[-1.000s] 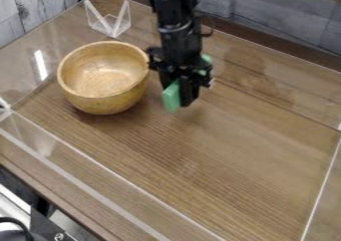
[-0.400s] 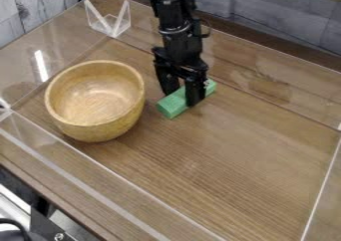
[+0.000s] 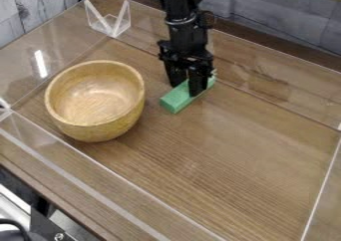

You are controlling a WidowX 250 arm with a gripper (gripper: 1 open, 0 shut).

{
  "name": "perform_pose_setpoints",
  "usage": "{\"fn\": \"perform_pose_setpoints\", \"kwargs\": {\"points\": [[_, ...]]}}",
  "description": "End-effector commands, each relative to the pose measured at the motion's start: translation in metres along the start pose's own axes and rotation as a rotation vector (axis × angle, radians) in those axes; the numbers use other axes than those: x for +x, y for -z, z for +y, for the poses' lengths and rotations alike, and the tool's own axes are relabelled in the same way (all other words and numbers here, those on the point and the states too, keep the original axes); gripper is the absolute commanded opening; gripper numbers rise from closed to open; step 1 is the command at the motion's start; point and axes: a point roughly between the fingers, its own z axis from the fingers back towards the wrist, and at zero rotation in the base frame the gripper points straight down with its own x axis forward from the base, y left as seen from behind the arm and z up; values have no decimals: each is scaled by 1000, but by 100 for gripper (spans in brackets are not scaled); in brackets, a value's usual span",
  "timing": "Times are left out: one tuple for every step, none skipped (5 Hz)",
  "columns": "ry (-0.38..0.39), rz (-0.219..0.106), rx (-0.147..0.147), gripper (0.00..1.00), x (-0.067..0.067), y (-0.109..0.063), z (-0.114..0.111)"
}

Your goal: Move green object from inside the wooden bowl to the table next to it

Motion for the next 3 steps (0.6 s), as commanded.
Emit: {"fn": "perform_pose_setpoints", "kwargs": {"points": [[3, -53, 20, 100, 19, -18, 2], [-17, -56, 16, 100, 13, -24, 5], [-37, -59, 13, 100, 6, -29, 8]]}}
